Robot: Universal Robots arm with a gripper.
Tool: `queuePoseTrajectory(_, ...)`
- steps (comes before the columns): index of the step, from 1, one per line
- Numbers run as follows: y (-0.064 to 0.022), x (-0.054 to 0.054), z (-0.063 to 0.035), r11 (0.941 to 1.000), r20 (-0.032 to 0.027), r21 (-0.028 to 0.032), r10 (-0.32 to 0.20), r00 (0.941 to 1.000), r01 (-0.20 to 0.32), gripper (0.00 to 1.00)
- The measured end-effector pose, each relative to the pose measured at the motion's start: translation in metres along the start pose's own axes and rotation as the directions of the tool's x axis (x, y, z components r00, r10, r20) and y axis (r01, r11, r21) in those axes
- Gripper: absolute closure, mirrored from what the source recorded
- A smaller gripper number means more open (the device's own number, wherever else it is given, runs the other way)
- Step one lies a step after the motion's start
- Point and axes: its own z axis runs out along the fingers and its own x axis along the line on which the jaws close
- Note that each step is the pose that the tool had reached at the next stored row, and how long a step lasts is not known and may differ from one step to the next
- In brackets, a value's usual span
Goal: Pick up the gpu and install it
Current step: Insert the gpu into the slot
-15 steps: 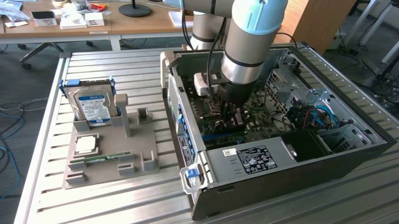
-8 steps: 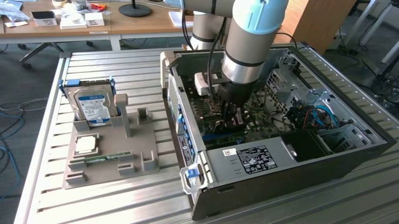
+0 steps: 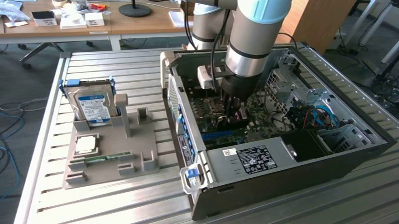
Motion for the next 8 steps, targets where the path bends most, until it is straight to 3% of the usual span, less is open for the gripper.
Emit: queuePoseTrajectory(8, 0.0000, 0.0000, 0.0000, 1.0000, 0.0000, 0.0000, 0.000, 1.0000, 0.000, 0.73)
